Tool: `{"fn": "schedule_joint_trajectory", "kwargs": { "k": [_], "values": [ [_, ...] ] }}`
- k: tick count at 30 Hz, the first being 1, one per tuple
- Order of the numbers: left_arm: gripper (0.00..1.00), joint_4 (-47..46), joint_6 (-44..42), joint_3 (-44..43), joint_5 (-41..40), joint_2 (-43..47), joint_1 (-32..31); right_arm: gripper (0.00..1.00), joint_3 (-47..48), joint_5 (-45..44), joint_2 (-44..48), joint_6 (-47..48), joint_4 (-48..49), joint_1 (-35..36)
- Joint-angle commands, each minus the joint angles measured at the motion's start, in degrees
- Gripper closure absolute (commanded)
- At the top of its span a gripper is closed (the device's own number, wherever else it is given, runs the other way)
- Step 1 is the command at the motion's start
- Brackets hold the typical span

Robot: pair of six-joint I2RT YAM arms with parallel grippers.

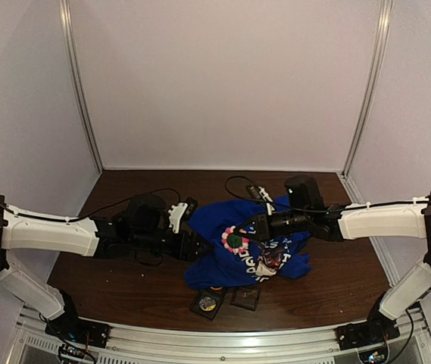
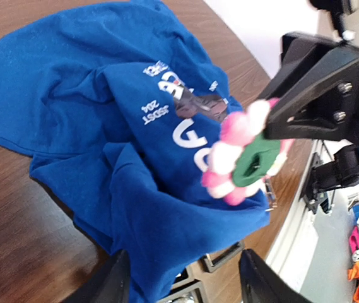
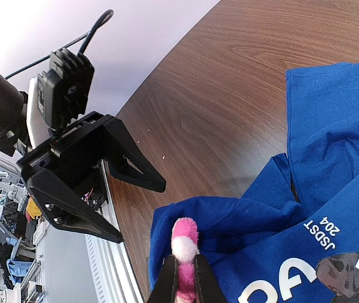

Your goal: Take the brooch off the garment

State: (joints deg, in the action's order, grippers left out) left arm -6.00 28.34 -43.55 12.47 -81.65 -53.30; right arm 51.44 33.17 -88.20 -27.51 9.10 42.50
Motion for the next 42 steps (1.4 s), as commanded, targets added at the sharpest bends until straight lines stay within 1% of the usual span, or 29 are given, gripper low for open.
{"fn": "schedule_joint_trajectory", "kwargs": {
  "k": [1, 6, 18, 21, 24, 27, 30, 33, 38, 42],
  "values": [
    [0.34, -2.00, -0.88, 1.09, 0.84, 2.70, 0.30, 1.00, -1.73, 1.86, 1.87, -0.94, 3.28, -0.31],
    [0.30, -1.89, -1.82, -1.31, 1.41, 1.59, 0.34, 1.00, -2.43, 2.99, 1.08, -1.73, 4.96, -0.31],
    [0.30, -2.34, -2.19, -6.60, 4.72, -4.02, 0.32, 1.00, -2.84, 2.13, 1.79, -1.06, 3.86, -0.31],
    [0.31, -2.82, -1.85, -8.38, 6.16, -5.86, 0.32, 1.00, -2.88, 2.76, 1.69, -1.06, 4.11, -0.31],
    [0.34, -4.77, -1.19, -9.45, 8.31, -7.16, 0.37, 1.00, -2.92, 3.28, 1.52, -1.06, 4.08, -0.29],
    [0.41, -5.78, -0.67, -10.23, 9.86, -8.47, 0.31, 1.00, -3.09, 3.50, 1.48, -1.13, 4.06, -0.31],
    [0.48, -5.86, -0.49, -10.44, 10.09, -9.41, 0.33, 1.00, -3.26, 3.64, 1.59, -1.15, 4.08, -0.31],
    [0.51, -5.57, -0.16, -10.49, 9.61, -10.21, 0.33, 1.00, -3.43, 4.38, 1.77, -1.36, 4.57, -0.30],
    [0.59, -5.27, 0.18, -10.63, 8.36, -11.43, 0.36, 1.00, -3.69, 5.77, 1.75, -1.65, 5.31, -0.29],
    [0.73, -5.79, 0.70, -10.47, 8.44, -11.95, 0.31, 1.00, -4.05, 4.99, 1.68, -1.76, 5.20, -0.31]
  ]
}}
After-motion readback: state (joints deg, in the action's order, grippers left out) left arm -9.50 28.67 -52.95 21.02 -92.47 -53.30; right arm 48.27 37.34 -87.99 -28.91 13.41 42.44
